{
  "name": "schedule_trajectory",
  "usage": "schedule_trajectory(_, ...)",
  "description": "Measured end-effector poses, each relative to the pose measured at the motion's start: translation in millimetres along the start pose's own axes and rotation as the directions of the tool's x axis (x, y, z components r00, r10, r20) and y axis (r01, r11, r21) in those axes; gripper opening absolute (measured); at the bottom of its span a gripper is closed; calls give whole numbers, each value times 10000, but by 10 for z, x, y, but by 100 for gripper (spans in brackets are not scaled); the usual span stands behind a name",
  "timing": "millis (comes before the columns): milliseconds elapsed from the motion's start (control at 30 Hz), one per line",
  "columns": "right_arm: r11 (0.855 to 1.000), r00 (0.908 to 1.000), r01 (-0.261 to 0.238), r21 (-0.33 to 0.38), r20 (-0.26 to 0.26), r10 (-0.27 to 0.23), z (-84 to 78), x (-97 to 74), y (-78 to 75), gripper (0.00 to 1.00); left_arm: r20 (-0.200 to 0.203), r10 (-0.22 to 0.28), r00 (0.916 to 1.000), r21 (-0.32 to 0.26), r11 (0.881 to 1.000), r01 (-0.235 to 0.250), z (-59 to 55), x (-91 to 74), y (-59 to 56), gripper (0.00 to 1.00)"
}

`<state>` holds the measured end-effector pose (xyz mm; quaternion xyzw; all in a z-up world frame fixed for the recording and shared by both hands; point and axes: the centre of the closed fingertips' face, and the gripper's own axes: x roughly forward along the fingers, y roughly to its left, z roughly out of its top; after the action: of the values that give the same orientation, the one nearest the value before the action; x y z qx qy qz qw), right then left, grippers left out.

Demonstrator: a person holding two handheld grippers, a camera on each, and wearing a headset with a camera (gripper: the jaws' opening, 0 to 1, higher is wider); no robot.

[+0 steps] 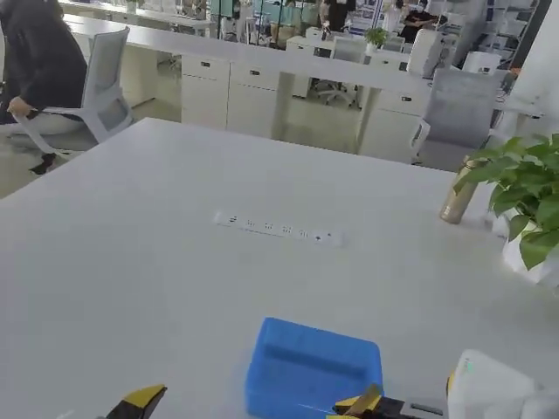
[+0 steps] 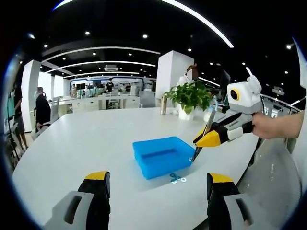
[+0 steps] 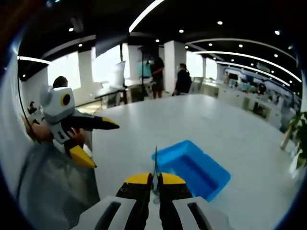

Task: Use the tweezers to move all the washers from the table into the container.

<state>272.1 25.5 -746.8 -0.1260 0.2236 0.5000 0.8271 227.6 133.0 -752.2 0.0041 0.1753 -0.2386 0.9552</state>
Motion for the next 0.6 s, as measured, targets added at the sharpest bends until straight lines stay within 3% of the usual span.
schedule_trajectory(133, 10000, 9999, 11, -8, 137, -11, 104, -113, -48, 2, 62, -65, 10000, -77, 9999, 65, 8, -4, -7, 85)
schedule_trajectory(200, 9999, 9999, -25, -119, 162, 27, 116, -141, -90, 2, 125, 39, 9999, -97, 9999, -38, 19, -16, 14, 85)
schedule_trajectory(267, 10000, 9998, -64, -39, 202, 65, 130, -170, -126, 2, 456, 160, 9988, -415, 9990, -141, 74, -31, 39, 87)
schedule_trajectory(400, 9998, 9992, 68, 181, 386, -75, 186, -213, -210, 2, 533, 478, 9974, -621, 9971, -444, 92, -57, 99, 90)
schedule_trajectory(467, 9992, 9987, 220, 325, 462, -234, 222, -244, -255, 2, 548, 509, 9972, -503, 9976, -481, 102, -55, 79, 91)
schedule_trajectory(600, 9952, 9944, 649, 727, 787, -706, 325, -304, -369, 2, 162, 157, 9997, -167, 9997, -154, 61, -50, 6, 91)
